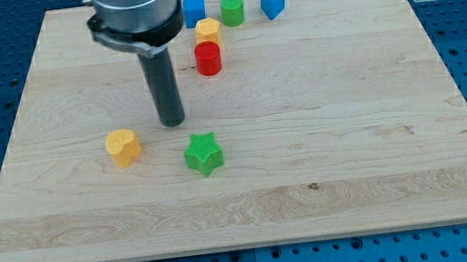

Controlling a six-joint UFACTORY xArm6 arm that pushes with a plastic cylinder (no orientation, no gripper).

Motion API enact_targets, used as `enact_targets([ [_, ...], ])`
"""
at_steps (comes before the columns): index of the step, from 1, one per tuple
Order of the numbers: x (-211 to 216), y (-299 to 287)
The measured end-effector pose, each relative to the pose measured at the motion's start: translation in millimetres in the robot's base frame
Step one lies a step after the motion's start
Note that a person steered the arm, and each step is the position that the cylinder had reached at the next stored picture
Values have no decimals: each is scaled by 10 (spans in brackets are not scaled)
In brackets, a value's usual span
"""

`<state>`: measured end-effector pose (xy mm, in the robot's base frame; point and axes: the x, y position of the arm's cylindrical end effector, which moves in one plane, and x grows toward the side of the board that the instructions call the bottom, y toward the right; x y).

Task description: Move the green star to the bottom of the red circle

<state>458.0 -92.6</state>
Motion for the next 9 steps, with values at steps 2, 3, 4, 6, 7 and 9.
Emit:
enact_targets([
  [2, 486, -187],
  [3, 853, -187],
  [4, 1239, -187],
  [6, 1520, 265],
  [7, 1526, 510],
  [9, 1309, 446],
])
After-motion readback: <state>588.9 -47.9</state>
